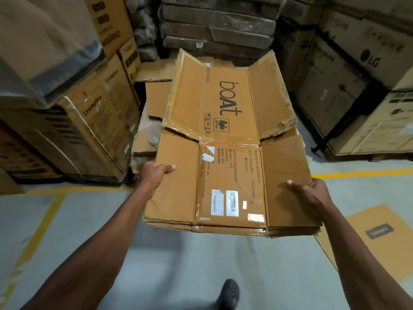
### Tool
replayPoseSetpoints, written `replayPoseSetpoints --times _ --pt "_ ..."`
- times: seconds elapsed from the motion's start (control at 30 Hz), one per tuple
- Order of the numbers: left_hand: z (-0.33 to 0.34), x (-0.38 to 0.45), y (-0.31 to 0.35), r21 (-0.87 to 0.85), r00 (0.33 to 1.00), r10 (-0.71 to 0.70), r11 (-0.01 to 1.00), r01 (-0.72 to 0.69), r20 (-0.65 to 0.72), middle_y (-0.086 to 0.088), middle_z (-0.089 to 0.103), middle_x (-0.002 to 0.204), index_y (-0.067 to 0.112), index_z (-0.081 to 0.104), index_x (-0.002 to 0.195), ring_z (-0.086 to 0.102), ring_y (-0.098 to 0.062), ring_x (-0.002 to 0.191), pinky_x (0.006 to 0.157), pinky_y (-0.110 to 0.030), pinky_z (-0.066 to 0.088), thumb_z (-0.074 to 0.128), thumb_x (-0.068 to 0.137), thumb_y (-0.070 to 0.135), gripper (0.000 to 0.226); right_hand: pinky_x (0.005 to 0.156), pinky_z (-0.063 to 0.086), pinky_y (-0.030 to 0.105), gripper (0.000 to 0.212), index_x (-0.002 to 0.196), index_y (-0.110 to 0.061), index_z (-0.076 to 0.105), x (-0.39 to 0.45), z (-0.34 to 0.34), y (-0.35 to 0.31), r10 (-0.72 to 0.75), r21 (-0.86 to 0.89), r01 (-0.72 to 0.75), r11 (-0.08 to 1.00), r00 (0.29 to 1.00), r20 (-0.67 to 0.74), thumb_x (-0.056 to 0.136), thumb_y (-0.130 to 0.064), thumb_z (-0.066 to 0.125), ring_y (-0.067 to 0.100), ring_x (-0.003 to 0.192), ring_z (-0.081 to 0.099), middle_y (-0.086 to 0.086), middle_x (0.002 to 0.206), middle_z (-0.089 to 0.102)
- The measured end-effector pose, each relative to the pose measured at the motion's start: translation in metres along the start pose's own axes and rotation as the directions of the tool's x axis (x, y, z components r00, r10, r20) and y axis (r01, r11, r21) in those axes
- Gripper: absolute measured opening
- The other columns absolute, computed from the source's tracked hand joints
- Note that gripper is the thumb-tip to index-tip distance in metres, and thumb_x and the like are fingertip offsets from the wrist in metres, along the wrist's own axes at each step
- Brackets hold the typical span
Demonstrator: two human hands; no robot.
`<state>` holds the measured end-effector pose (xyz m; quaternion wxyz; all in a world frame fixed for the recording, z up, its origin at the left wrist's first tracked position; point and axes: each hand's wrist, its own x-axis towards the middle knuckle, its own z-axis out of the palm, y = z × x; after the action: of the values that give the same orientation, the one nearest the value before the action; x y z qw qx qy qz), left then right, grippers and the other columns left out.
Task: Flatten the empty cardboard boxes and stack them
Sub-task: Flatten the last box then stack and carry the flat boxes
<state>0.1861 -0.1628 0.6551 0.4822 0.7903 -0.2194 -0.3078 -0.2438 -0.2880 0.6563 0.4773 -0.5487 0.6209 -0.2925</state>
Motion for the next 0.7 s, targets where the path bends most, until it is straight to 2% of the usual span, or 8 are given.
replayPoseSetpoints --times 0.1,0.17,0.27,0.37,0.47,0.53,0.6,0.7 --pt "0.015 0.042 0.019 0.004 1.000 -0.010 1.000 0.010 -0.017 -0.002 0.076 0.087 0.014 0.075 0.093 0.070 -0.027 0.085 0.078 -0.039 0.058 0.086 0.065 0.032 0.035 0.066 0.056 0.038 0.056 0.114 -0.008 0.063 0.053 0.010 -0.021 0.021 -0.012 -0.021 1.000 1.000 -0.001 0.077 -0.045 0.080 0.030 0.082 0.068 0.008 0.098 0.070" --pt "0.023 0.071 0.029 0.003 0.999 -0.024 1.000 0.024 -0.029 -0.003 0.077 0.090 0.012 0.075 0.094 0.071 -0.028 0.086 0.084 -0.045 0.059 0.086 0.063 0.032 0.038 0.076 0.059 0.048 0.063 0.112 -0.010 0.064 0.087 0.017 -0.036 0.042 -0.019 -0.041 0.999 0.999 0.012 0.070 -0.053 0.081 0.032 0.084 0.069 0.008 0.099 0.072" --pt "0.035 0.107 0.049 -0.023 0.997 -0.055 0.998 0.054 -0.059 -0.008 0.074 0.091 0.006 0.072 0.094 0.067 -0.029 0.086 0.078 -0.040 0.054 0.085 0.069 0.028 0.036 0.080 0.059 0.053 0.068 0.108 -0.011 0.065 0.139 0.028 -0.058 0.050 -0.040 -0.049 0.998 0.998 0.027 0.064 -0.060 0.081 0.034 0.084 0.069 0.008 0.098 0.071" --pt "0.048 0.153 0.061 -0.044 0.994 -0.062 0.997 0.059 -0.085 -0.006 0.066 0.084 0.001 0.068 0.095 0.059 -0.027 0.081 0.068 -0.034 0.044 0.084 0.074 0.024 0.035 0.077 0.059 0.048 0.056 0.110 -0.011 0.065 0.184 0.046 -0.087 0.038 -0.017 -0.037 0.999 0.998 0.049 0.073 -0.050 0.081 0.032 0.086 0.068 0.006 0.098 0.070" --pt "0.059 0.208 0.071 -0.044 0.991 -0.094 0.995 0.091 -0.093 -0.004 0.058 0.081 -0.001 0.064 0.097 0.053 -0.024 0.075 0.064 -0.034 0.039 0.084 0.074 0.028 0.043 0.065 0.054 0.035 0.045 0.112 -0.012 0.065 0.233 0.070 -0.112 0.013 0.016 -0.014 1.000 0.997 0.080 0.080 -0.041 0.079 0.028 0.085 0.066 0.005 0.097 0.069" --pt "0.064 0.246 0.077 -0.006 0.992 -0.103 0.995 0.103 -0.076 -0.008 0.062 0.088 -0.002 0.065 0.101 0.056 -0.026 0.079 0.067 -0.036 0.041 0.084 0.072 0.032 0.049 0.062 0.050 0.032 0.044 0.110 -0.011 0.064 0.267 0.089 -0.121 0.022 -0.006 -0.021 1.000 0.996 0.084 0.080 -0.041 0.078 0.028 0.084 0.066 0.005 0.096 0.069" --pt "0.067 0.295 0.086 -0.003 0.993 -0.107 0.994 0.107 -0.053 -0.011 0.069 0.098 0.003 0.067 0.102 0.062 -0.031 0.087 0.078 -0.040 0.050 0.084 0.064 0.042 0.056 0.061 0.050 0.032 0.040 0.107 -0.012 0.064 0.305 0.110 -0.135 0.021 0.029 -0.024 0.999 0.995 0.097 0.080 -0.039 0.078 0.029 0.084 0.066 0.006 0.096 0.069" --pt "0.069 0.369 0.096 0.010 0.992 -0.119 0.993 0.120 -0.043 -0.008 0.074 0.098 0.011 0.070 0.099 0.069 -0.031 0.088 0.087 -0.052 0.057 0.082 0.048 0.053 0.068 0.059 0.049 0.033 0.025 0.093 -0.023 0.060 0.353 0.140 -0.160 0.035 0.013 -0.037 0.999 0.992 0.121 0.082 -0.039 0.077 0.029 0.085 0.065 0.005 0.097 0.067"
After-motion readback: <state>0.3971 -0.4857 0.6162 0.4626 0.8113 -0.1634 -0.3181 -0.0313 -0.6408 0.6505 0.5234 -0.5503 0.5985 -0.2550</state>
